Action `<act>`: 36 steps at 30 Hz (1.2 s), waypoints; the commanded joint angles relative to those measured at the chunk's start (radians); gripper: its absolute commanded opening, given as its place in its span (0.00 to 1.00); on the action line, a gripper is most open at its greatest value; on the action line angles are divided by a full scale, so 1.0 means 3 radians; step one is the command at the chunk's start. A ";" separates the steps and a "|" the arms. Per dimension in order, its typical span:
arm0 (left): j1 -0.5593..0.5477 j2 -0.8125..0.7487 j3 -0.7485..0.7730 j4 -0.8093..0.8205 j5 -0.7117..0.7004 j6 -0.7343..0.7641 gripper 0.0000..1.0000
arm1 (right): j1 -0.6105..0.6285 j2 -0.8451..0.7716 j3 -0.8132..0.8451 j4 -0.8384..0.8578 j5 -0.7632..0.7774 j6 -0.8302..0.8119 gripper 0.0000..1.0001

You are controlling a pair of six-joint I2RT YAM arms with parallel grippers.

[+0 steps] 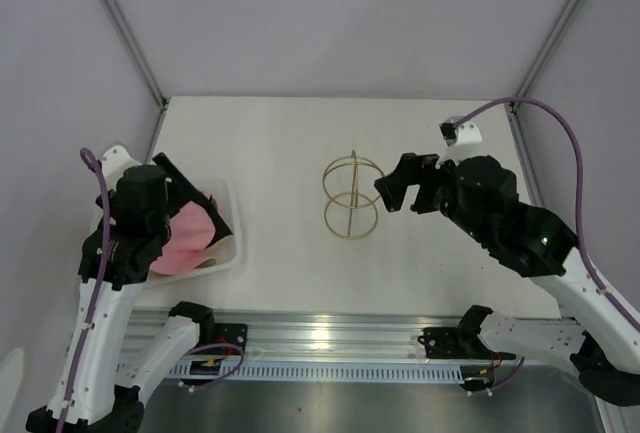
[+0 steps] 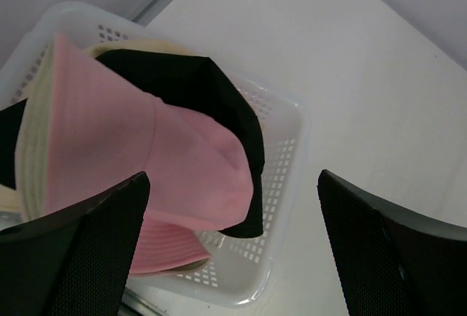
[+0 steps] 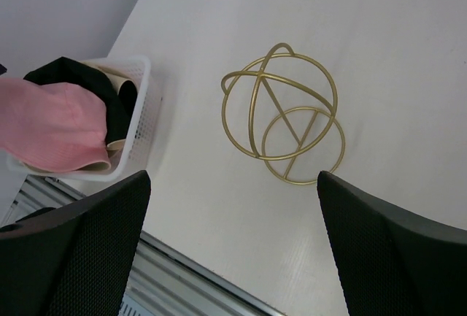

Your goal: Stack the hats

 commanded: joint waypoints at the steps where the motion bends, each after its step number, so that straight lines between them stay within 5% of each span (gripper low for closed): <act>1: 0.0028 0.0003 0.0253 -0.0248 -0.0290 -0.0059 1.00 | 0.0012 -0.0064 -0.0243 0.0265 0.0014 -0.0191 0.99; 7: -0.0094 0.0331 0.0249 -0.0141 0.0533 0.0636 1.00 | 0.0002 -0.0013 -0.0376 0.0505 -0.0150 -0.0415 0.99; 13: -0.0703 0.0877 0.0280 -0.0580 0.0012 0.0822 1.00 | -0.0284 -0.0059 -0.0448 0.0704 -0.0436 -0.0574 1.00; 19: -0.0750 0.1461 0.0111 -0.0749 -0.0575 0.0633 0.99 | -0.0774 -0.0130 -0.0489 0.0792 -0.1110 -0.0579 1.00; 27: -0.0642 0.2054 0.0014 -0.1117 -0.1057 -0.0031 0.90 | -0.1015 -0.0187 -0.0458 0.0766 -0.1321 -0.0605 1.00; 30: -0.0612 0.1927 -0.0124 -0.1000 -0.1011 0.0019 0.69 | -0.1041 -0.0192 -0.0443 0.0751 -0.1300 -0.0610 0.99; 31: -0.0556 0.1825 -0.0134 -0.0924 -0.0990 0.0029 0.53 | -0.1041 -0.0192 -0.0448 0.0746 -0.1305 -0.0610 1.00; 33: -0.0494 0.1723 -0.0150 -0.0842 -0.0929 0.0100 0.42 | -0.1046 -0.0197 -0.0443 0.0735 -0.1305 -0.0610 0.99; 36: -0.0473 0.1523 -0.0079 -0.0744 -0.0868 0.0182 0.04 | -0.1056 -0.0217 -0.0443 0.0720 -0.1305 -0.0605 0.99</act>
